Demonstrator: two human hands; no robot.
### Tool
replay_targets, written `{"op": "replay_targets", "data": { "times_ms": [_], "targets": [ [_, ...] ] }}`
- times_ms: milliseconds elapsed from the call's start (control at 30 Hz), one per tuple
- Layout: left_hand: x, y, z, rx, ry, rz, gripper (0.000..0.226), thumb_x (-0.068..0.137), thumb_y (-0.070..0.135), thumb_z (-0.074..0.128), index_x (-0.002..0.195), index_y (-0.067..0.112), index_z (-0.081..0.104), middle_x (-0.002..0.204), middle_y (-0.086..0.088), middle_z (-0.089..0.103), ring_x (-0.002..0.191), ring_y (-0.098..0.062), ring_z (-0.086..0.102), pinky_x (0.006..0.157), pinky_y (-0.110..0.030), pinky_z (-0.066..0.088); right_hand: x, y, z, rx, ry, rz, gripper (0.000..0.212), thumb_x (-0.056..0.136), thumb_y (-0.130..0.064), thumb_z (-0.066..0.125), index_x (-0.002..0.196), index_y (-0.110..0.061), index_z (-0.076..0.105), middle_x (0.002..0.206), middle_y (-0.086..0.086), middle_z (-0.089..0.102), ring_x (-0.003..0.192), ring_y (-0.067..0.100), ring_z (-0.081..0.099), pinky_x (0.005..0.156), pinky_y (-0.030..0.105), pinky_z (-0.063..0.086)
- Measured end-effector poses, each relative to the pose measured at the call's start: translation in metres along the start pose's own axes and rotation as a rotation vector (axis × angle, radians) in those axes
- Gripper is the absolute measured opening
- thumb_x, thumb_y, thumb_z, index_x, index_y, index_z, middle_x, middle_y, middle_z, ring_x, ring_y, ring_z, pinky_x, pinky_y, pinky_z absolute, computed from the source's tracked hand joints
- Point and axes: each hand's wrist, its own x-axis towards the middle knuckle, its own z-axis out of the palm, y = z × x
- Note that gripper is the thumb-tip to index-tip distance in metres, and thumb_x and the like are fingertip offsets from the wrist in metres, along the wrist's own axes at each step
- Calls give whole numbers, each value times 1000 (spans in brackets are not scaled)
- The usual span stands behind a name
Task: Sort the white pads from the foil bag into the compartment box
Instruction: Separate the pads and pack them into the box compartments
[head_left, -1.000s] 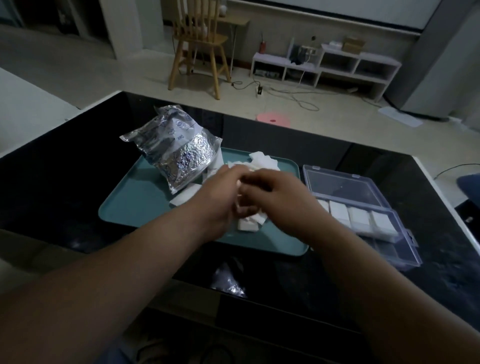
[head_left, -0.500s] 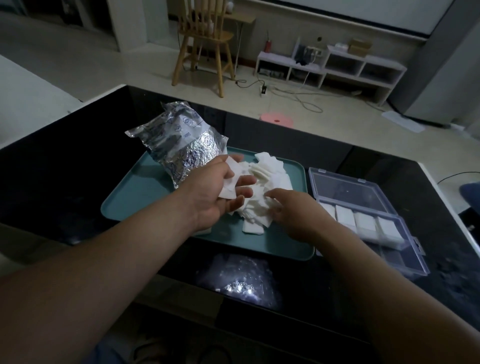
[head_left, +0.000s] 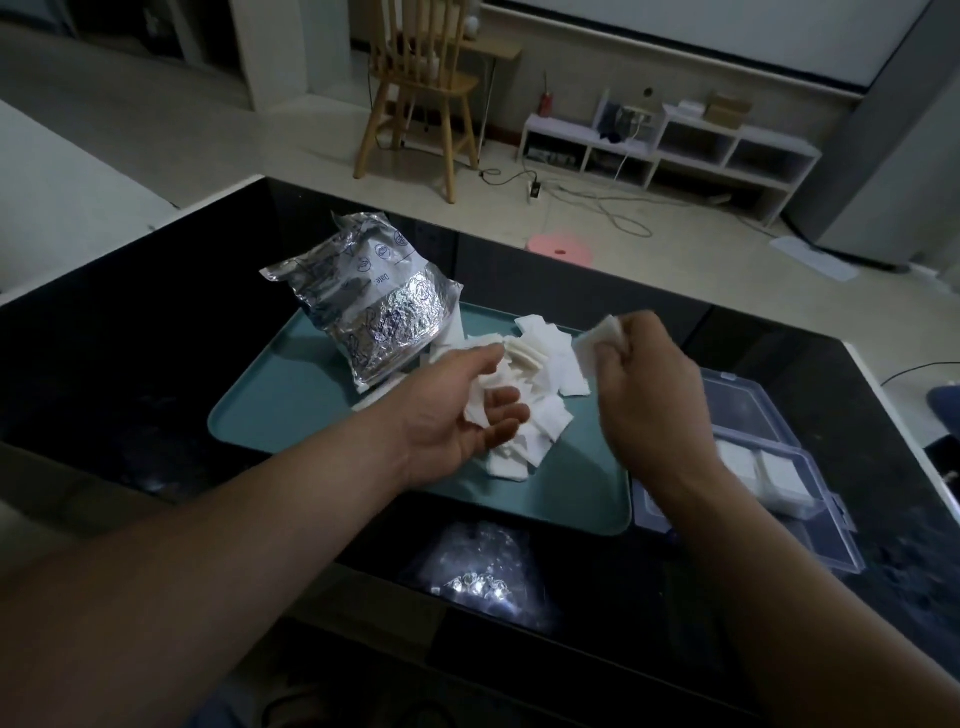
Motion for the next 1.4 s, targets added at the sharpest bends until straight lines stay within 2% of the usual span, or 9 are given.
{"op": "replay_targets", "data": {
  "times_ms": [100, 233, 400, 633, 800, 1067, 1167, 1300, 1400],
  "targets": [
    [1, -2, 5, -81, -159, -53, 36, 98, 47, 60, 110, 14, 60, 108, -17, 68, 81, -24, 71, 58, -30, 60, -21, -26, 14, 195, -36, -105, 3, 103, -24, 58, 101, -25, 58, 82, -10, 65, 71, 8, 63, 64, 39, 55],
    [5, 4, 0, -107, -186, -10, 41, 105, 32, 49, 128, 2, 65, 108, -14, 70, 93, -22, 70, 82, -31, 60, -37, -40, 40, 252, -192, -273, 5, 94, -29, 67, 90, -26, 65, 84, -9, 66, 81, 11, 60, 74, 39, 51],
    [4, 43, -24, -136, 80, 116, 9, 102, 26, 61, 107, 20, 58, 88, -10, 62, 64, -17, 62, 44, -20, 48, -17, -41, 31, 511, -222, -37, 14, 102, -37, 61, 101, -31, 73, 97, -14, 73, 94, 3, 66, 85, 31, 52],
    [-1, 64, -47, -93, 115, 203, 13, 101, 14, 60, 106, 26, 58, 77, -4, 62, 58, -15, 59, 43, -14, 39, -29, -42, 62, -27, -560, -124, 13, 97, -40, 64, 105, -30, 67, 105, -9, 73, 99, 18, 67, 85, 36, 54],
    [-1, 63, -45, -64, 137, 187, 9, 100, 17, 62, 104, 25, 63, 73, -2, 60, 59, -14, 56, 42, -15, 37, -53, -70, 98, -190, -533, -170, 47, 89, -62, 65, 108, -21, 54, 113, 2, 63, 99, 26, 64, 75, 38, 49],
    [3, 54, -49, 41, 189, 170, 9, 99, 18, 63, 105, 25, 64, 80, -1, 64, 61, -14, 59, 41, -17, 37, -39, -62, 107, -285, -499, -198, 25, 97, -31, 63, 109, -16, 47, 108, 10, 67, 97, 34, 67, 69, 35, 37],
    [5, 53, -45, 74, 184, 203, 12, 99, 15, 62, 105, 24, 64, 75, -1, 62, 59, -15, 57, 41, -17, 36, -30, -55, 83, -107, -531, -81, 27, 91, -37, 67, 95, -15, 51, 93, 8, 67, 84, 28, 63, 66, 35, 41],
    [6, 42, -34, 114, 137, 264, 9, 99, 15, 63, 102, 23, 60, 73, -1, 56, 58, -13, 55, 47, -20, 41, -7, -45, 37, 323, -369, 160, 26, 84, -19, 71, 88, 4, 59, 82, 22, 70, 67, 30, 67, 63, 45, 56],
    [7, 20, -18, 161, 7, 251, 5, 100, 22, 63, 103, 23, 58, 81, -4, 57, 67, -14, 56, 55, -24, 39, -8, -39, 24, 470, -305, 224, 15, 88, -21, 72, 88, -8, 64, 78, 9, 74, 68, 19, 69, 67, 43, 57]
  ]
}}
